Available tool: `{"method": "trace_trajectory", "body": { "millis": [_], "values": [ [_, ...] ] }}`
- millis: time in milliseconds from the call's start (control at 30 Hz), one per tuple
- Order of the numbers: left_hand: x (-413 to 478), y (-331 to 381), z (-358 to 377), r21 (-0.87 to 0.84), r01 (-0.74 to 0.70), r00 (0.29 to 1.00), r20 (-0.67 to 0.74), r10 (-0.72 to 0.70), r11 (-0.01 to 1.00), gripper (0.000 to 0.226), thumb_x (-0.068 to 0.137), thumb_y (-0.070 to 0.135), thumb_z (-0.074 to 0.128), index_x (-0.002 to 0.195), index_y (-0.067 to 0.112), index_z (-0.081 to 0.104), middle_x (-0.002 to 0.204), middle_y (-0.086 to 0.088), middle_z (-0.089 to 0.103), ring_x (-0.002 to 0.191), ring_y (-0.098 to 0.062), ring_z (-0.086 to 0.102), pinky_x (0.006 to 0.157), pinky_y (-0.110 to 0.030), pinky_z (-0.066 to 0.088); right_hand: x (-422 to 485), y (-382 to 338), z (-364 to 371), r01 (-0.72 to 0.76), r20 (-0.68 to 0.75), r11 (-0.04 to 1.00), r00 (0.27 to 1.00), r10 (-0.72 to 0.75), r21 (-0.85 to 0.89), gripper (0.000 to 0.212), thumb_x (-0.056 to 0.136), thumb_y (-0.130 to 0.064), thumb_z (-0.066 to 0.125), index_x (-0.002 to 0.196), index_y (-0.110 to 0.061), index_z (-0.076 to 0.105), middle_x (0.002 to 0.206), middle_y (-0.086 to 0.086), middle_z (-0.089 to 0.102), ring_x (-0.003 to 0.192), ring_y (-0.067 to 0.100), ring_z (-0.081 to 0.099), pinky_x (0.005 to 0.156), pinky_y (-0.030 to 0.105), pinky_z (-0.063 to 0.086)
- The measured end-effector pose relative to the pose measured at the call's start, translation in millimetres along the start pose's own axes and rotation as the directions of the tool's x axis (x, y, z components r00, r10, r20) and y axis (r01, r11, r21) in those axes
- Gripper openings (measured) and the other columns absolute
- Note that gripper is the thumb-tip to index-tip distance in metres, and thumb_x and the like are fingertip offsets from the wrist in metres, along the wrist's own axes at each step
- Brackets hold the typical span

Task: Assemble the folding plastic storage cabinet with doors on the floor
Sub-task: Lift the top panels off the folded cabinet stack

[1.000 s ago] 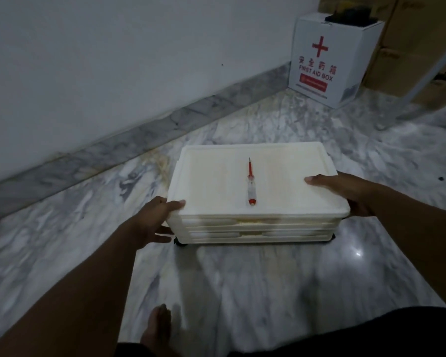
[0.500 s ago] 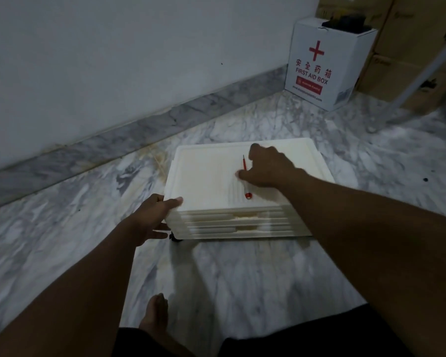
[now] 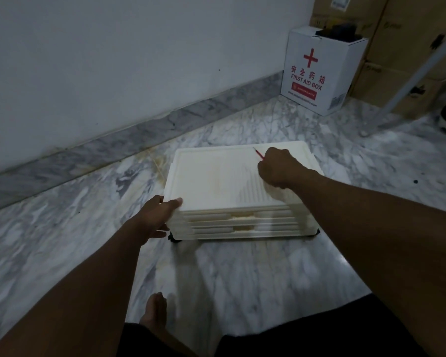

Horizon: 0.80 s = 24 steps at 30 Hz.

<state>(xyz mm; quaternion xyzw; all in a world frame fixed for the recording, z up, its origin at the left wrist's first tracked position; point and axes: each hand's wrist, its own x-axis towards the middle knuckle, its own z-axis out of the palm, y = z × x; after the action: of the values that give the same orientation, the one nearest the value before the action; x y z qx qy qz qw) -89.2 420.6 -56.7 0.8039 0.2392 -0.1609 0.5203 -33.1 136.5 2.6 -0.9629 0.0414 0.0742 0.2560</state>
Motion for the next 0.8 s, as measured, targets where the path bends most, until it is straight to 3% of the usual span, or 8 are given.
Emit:
{"method": "trace_trajectory", "body": {
  "millis": [100,233,333,433,567,700,800],
  "values": [
    [-7,3,3,0.003,-0.035,0.999,-0.036,0.035,0.999,0.050,0.092,0.047,0.061,0.130,0.016,0.047,0.117,-0.012,0.061,0.104,-0.035,0.063,0.090,-0.045,0.052,-3,29,-17,-0.033,-0.110,0.999,0.993,0.030,-0.029,0.035,0.092,-0.036,0.045,0.112,-0.008,0.054,0.114,0.014,0.059,0.101,0.036,0.058,0.078,0.033,0.041],
    [-12,8,6,0.053,-0.145,0.981,-0.119,0.151,0.988,0.044,0.094,0.038,0.063,0.129,0.014,0.050,0.099,-0.006,0.061,0.083,-0.021,0.059,0.069,-0.032,0.046,-4,67,-33,-0.139,-0.194,0.990,0.971,0.140,0.017,0.043,0.092,-0.048,0.048,0.103,-0.008,0.060,0.111,0.018,0.064,0.096,0.036,0.061,0.080,0.038,0.049],
    [-12,8,6,0.133,-0.209,0.959,-0.166,0.230,0.969,0.048,0.093,0.035,0.064,0.132,0.010,0.052,0.114,-0.008,0.061,0.091,-0.023,0.058,0.075,-0.034,0.047,-5,87,-34,-0.253,-0.247,0.960,0.929,0.275,0.119,0.048,0.092,-0.046,0.052,0.113,-0.004,0.060,0.120,0.022,0.063,0.110,0.041,0.060,0.090,0.041,0.048],
    [-12,5,5,0.176,-0.251,0.937,-0.201,0.285,0.952,0.049,0.092,0.033,0.066,0.134,0.012,0.055,0.130,-0.010,0.059,0.105,-0.022,0.054,0.086,-0.034,0.043,-7,102,-26,-0.343,-0.226,0.918,0.896,0.383,0.200,0.055,0.089,-0.048,0.058,0.121,-0.004,0.057,0.126,0.021,0.061,0.114,0.040,0.059,0.093,0.042,0.049],
    [-12,4,5,0.210,-0.264,0.922,-0.232,0.310,0.942,0.054,0.089,0.040,0.066,0.137,0.018,0.055,0.136,-0.007,0.059,0.119,-0.027,0.056,0.096,-0.040,0.046,-10,111,-17,-0.393,-0.194,0.893,0.879,0.435,0.220,0.064,0.082,-0.060,0.064,0.116,-0.006,0.059,0.122,0.018,0.063,0.112,0.039,0.061,0.091,0.043,0.051],
    [-14,8,8,0.189,-0.278,0.916,-0.244,0.319,0.942,0.044,0.091,0.029,0.066,0.132,0.014,0.059,0.117,0.000,0.060,0.100,-0.020,0.055,0.081,-0.032,0.043,-6,108,-15,-0.393,-0.146,0.894,0.892,0.427,0.216,0.071,0.081,-0.060,0.067,0.125,-0.006,0.058,0.124,0.019,0.063,0.111,0.039,0.061,0.093,0.047,0.053],
    [-13,10,8,0.170,-0.257,0.929,-0.229,0.292,0.951,0.039,0.091,0.026,0.067,0.127,0.011,0.064,0.114,-0.004,0.066,0.096,-0.023,0.061,0.075,-0.030,0.045,-6,110,-12,-0.429,-0.047,0.872,0.891,0.451,0.237,0.081,0.075,-0.063,0.071,0.127,-0.003,0.056,0.127,0.020,0.061,0.114,0.038,0.059,0.094,0.049,0.052]
  ]
}}
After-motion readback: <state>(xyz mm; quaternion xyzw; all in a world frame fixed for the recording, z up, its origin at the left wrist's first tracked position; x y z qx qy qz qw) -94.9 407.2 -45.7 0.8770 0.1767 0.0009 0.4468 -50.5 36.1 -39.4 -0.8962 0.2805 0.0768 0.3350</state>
